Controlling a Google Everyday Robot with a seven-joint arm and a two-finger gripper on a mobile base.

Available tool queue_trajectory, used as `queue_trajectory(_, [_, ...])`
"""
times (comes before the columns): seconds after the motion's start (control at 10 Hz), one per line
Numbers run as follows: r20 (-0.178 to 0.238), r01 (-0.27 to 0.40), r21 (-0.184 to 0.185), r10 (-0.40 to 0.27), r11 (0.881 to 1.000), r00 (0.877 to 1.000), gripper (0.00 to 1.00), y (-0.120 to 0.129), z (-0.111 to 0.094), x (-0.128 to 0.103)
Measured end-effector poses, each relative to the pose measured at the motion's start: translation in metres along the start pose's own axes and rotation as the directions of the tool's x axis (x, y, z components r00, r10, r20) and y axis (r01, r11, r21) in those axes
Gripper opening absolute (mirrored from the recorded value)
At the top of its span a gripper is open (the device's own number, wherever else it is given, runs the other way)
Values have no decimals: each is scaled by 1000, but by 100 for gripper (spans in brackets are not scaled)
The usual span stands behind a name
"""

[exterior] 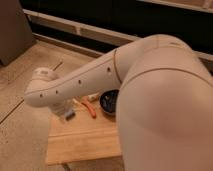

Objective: Move the arm in a circular motion

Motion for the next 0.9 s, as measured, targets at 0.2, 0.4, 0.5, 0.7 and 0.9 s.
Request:
queue_trajectory(0.2, [7,-110,-11,110,994,994,65,-43,-4,2])
queue_trajectory(0.4, [10,-189,-22,189,982,982,65,-82,-5,-12])
queue_trajectory(0.5, [7,-208,-18,208,978,978,65,-93,-6,-23])
queue_trajectory(0.7, [0,-252,0,252,968,968,65,-117,-5,-70])
queue_trajectory(0.9, [-14,-261,16,261,965,965,65,-120,-3,-111])
